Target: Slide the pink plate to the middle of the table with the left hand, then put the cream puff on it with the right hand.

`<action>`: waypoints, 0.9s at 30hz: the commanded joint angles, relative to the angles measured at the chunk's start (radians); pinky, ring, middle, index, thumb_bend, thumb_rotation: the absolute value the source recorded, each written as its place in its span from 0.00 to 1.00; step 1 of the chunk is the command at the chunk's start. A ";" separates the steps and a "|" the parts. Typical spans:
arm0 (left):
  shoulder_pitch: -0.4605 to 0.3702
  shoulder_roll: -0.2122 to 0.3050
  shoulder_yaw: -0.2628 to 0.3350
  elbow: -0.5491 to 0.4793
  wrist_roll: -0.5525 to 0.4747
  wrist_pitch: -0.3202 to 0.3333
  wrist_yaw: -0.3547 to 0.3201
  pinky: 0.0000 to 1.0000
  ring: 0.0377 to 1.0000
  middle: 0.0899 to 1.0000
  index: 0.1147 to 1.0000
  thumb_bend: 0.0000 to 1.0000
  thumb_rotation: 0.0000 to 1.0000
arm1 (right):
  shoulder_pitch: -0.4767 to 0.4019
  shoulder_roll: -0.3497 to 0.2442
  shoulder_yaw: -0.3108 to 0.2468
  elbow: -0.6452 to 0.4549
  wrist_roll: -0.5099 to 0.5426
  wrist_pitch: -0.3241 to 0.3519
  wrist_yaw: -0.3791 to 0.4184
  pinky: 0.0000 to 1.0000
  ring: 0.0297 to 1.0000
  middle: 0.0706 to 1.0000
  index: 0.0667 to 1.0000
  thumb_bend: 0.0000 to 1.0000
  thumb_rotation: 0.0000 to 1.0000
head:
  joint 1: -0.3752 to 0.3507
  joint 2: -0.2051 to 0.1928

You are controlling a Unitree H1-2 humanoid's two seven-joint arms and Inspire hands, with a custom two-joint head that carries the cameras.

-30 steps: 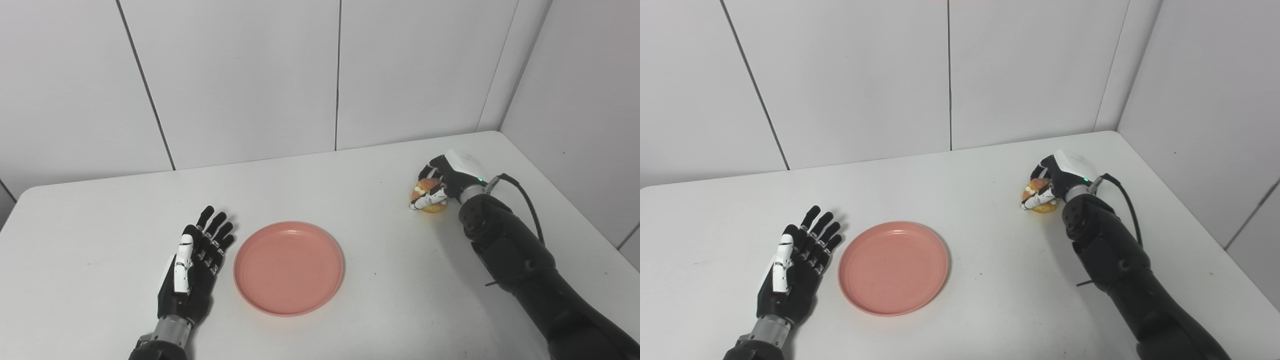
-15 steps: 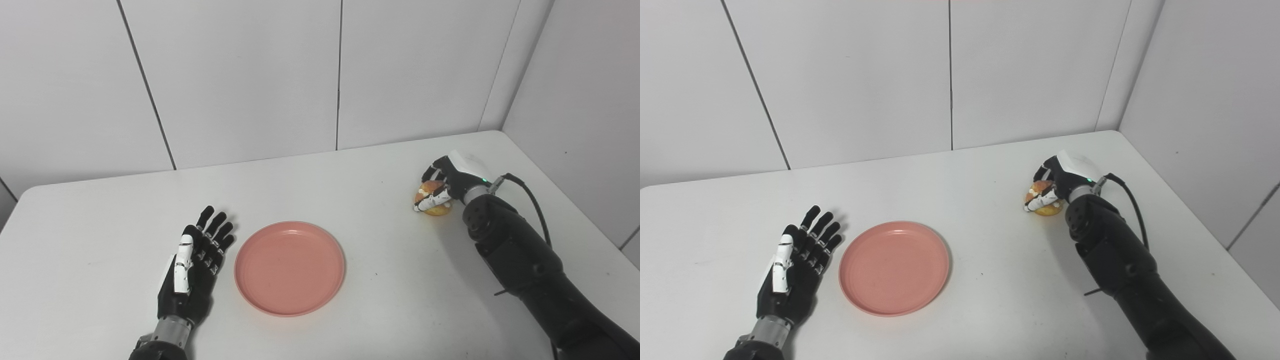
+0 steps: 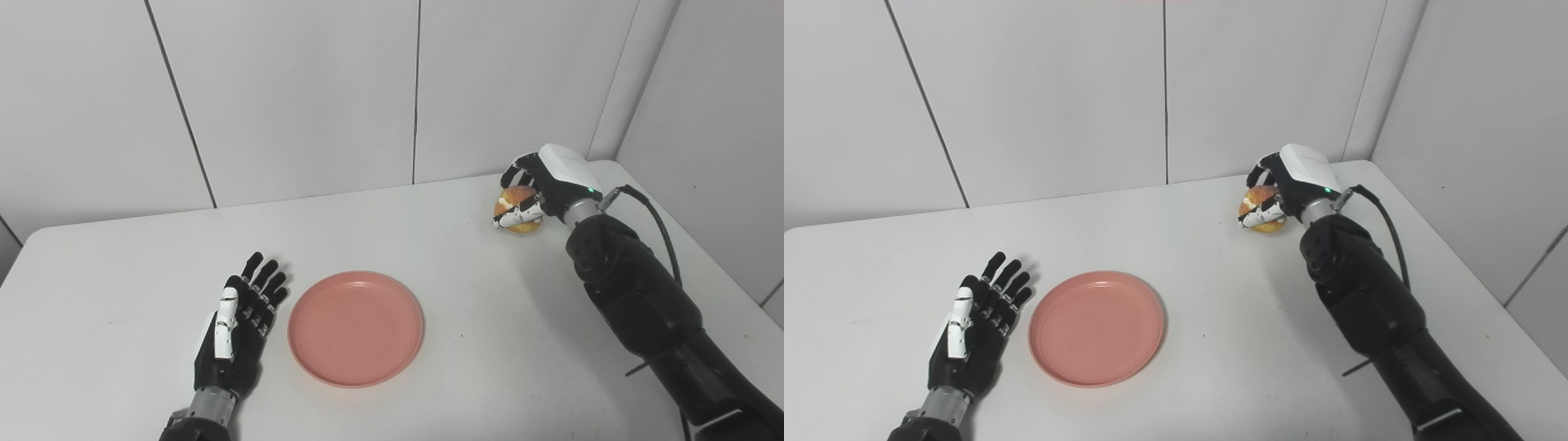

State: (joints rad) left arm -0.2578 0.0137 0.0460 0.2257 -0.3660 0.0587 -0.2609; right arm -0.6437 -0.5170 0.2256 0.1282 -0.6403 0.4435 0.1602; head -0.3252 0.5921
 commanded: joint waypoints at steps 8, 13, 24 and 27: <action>0.066 -0.021 -0.018 0.055 0.034 0.097 0.050 0.98 0.96 0.97 0.97 0.44 1.00 | -0.028 0.035 0.024 -0.150 -0.032 -0.005 0.051 0.32 0.38 0.38 0.49 0.52 0.00 | 0.054 0.002; 0.068 -0.035 -0.028 0.045 0.050 0.098 0.069 0.96 0.95 0.95 0.96 0.43 1.00 | -0.023 0.065 0.049 -0.194 -0.040 -0.018 0.075 0.30 0.36 0.38 0.50 0.52 0.00 | 0.085 0.004; 0.072 -0.068 -0.049 0.010 0.086 0.113 0.118 0.94 0.94 0.94 0.94 0.40 1.00 | 0.001 0.159 0.112 -0.244 -0.037 -0.058 0.110 0.36 0.41 0.40 0.50 0.52 0.00 | 0.179 0.030; 0.068 -0.084 -0.050 0.004 0.096 0.119 0.137 0.93 0.93 0.93 0.93 0.40 1.00 | 0.003 0.185 0.132 -0.241 -0.043 -0.061 0.123 0.37 0.41 0.40 0.50 0.52 0.00 | 0.216 0.041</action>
State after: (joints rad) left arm -0.2424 -0.0567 0.0069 0.1857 -0.2914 0.0616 -0.1602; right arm -0.6053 -0.3372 0.3595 -0.0874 -0.6771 0.4201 0.2902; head -0.1274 0.6289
